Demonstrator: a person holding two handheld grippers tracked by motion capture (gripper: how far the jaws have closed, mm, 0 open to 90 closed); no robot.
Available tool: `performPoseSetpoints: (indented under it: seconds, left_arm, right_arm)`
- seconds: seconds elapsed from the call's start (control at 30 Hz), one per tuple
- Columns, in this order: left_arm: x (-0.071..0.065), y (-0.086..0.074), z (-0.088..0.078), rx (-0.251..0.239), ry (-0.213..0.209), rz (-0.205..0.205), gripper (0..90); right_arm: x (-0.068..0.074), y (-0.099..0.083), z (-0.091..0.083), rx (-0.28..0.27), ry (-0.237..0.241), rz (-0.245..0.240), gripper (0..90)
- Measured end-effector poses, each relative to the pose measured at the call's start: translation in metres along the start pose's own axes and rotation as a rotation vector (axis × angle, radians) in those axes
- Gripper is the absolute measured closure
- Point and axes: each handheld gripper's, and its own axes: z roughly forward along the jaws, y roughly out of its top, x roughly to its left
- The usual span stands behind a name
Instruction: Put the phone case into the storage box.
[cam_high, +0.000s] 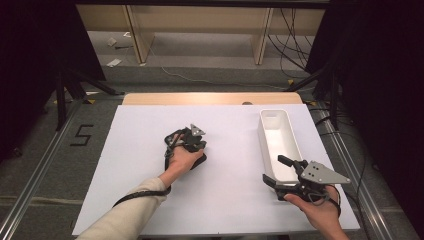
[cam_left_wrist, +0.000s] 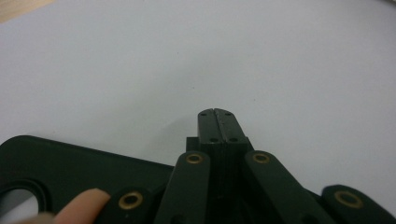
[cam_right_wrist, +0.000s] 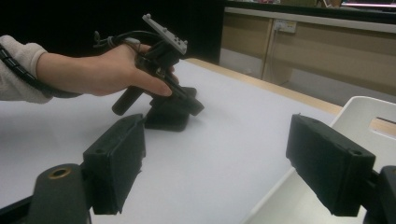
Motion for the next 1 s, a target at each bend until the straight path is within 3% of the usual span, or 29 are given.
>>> performPoseSetpoints:
  seconds: [0.37, 1.0]
  left_arm:
    - [-0.008, 0.001, 0.008, 0.037, 0.024, 0.021, 89.7]
    - [-0.006, -0.002, -0.002, 0.088, 0.022, 0.029, 89.7]
  right_arm:
    - [0.000, -0.001, 0.000, 0.002, 0.004, 0.000, 21.0]
    - [-0.001, -0.001, 0.000, 0.005, 0.003, 0.001, 21.0]
